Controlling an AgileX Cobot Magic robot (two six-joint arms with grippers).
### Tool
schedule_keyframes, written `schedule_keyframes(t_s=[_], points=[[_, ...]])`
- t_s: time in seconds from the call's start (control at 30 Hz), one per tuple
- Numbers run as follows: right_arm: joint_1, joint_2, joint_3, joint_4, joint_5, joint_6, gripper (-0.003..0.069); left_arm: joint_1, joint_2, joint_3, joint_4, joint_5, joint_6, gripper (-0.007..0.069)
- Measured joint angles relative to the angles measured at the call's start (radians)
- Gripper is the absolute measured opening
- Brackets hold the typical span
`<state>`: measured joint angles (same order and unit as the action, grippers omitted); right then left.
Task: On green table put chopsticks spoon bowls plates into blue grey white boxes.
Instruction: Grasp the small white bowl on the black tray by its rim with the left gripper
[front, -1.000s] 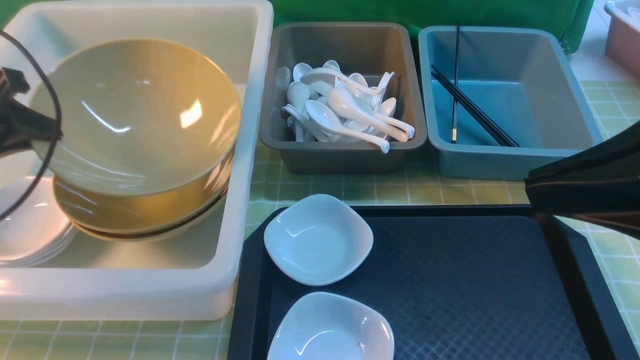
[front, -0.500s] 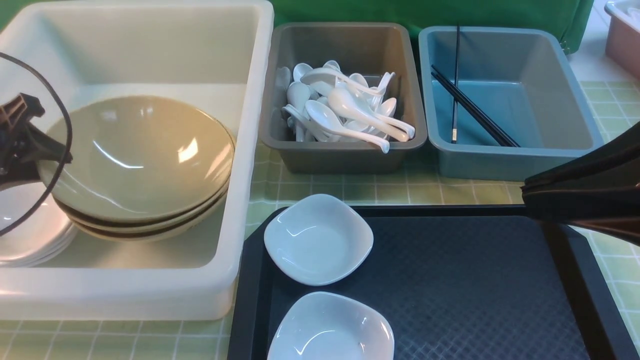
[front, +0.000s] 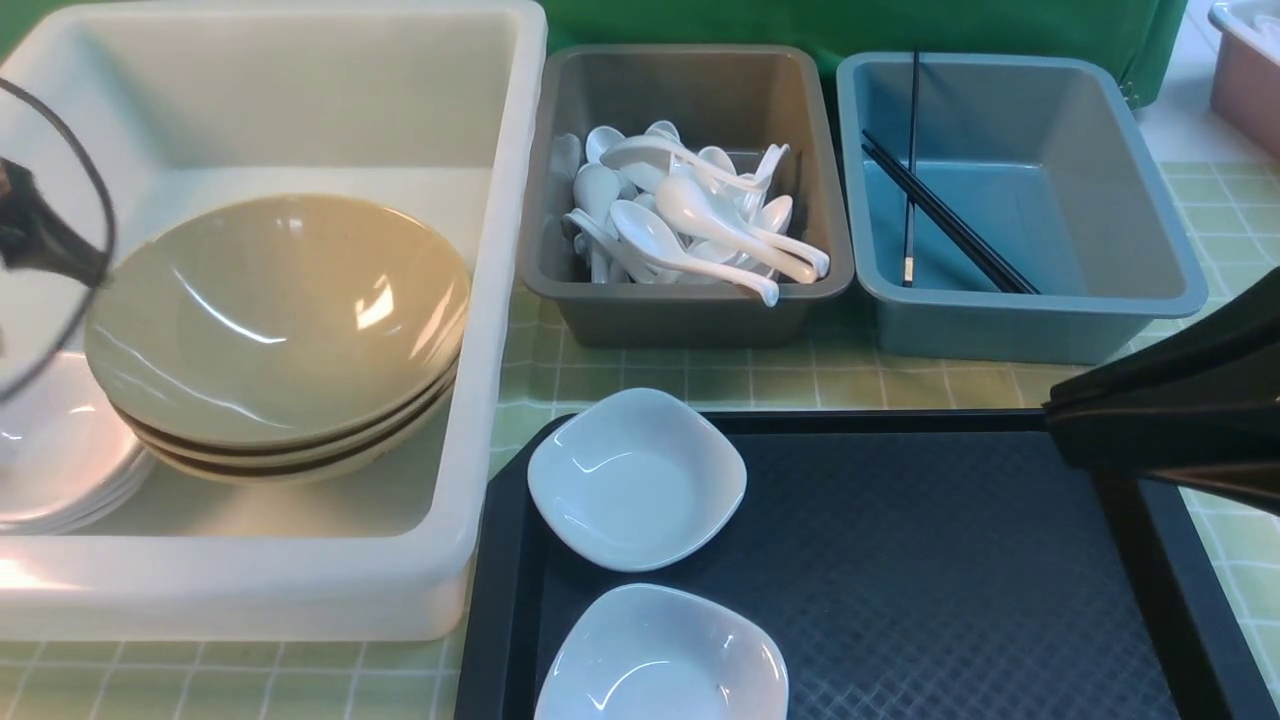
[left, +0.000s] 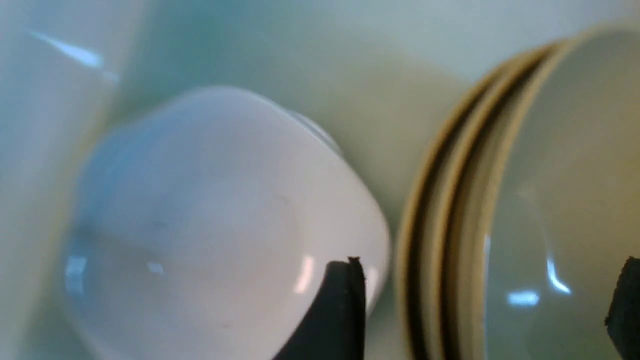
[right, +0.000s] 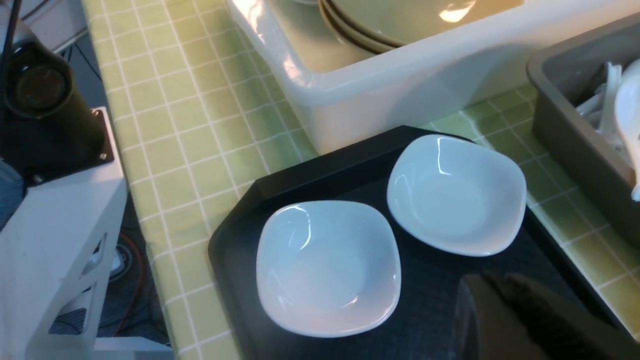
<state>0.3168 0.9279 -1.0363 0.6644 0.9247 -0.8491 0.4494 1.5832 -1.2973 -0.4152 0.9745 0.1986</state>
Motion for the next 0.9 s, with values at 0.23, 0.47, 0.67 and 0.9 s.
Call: schedule_keyframes(t_s=[0.23,0.47,0.67,0.9], points=[[0.0,0.0,0.0,0.0,0.001,-0.009,0.0057,-0.081,-0.026,-0.195,0.059,0.162,0.034,0.0662],[0.0,0.0,0.0,0.001,0.002,-0.016,0.0065,-0.562,-0.091,-0.233,-0.065,0.252,0.704,0.0621],[0.0,0.0,0.0,0.001,0.002,-0.022,0.0069,-0.933,0.006,-0.233,0.016,0.26,1.049,0.0524],[0.0,0.0,0.0,0.001,0.002,-0.044,0.0076,-1.157,0.21,-0.233,0.158,0.258,1.121,0.0444]])
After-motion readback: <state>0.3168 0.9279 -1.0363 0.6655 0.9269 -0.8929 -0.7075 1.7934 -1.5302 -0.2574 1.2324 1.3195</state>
